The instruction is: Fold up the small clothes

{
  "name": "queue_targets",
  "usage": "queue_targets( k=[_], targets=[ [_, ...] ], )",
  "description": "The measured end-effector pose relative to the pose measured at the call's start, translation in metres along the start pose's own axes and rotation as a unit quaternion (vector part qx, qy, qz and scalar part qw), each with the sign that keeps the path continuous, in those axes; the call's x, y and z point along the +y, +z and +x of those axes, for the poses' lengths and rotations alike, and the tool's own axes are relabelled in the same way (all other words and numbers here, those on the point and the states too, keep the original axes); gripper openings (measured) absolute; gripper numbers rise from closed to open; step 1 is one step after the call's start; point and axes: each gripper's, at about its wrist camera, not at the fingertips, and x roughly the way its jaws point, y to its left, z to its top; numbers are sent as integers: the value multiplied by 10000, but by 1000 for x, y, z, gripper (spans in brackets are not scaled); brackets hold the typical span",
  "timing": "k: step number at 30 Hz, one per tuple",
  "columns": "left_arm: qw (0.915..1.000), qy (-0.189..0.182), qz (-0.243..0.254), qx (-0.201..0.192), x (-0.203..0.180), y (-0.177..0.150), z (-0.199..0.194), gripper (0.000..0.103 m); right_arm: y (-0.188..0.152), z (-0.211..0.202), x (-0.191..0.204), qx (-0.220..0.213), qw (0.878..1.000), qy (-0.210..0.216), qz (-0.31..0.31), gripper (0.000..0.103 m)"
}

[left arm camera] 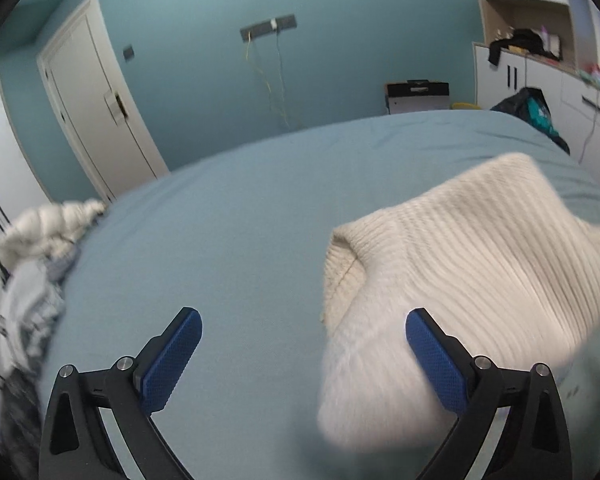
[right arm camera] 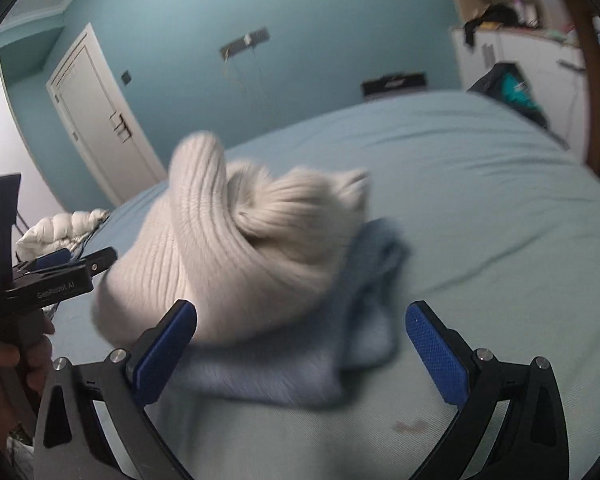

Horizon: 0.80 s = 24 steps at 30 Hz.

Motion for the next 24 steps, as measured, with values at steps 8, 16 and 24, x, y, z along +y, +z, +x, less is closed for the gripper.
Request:
queue_targets(
  k=[8, 16, 24],
  targets=[
    [9946, -84, 873, -555, -22, -48, -85, 103, -31, -74, -36, -400, 9987, -279, 172, 102],
    [9957, -324, 684, -537, -4, -74, -121, 103, -56, -69, -8, -324, 9978, -518, 266, 102],
    [9979, -623, -174, -79, 21, -78, -113, 103, -74, -72, 36, -659, 9881, -1202, -695, 102]
  ],
)
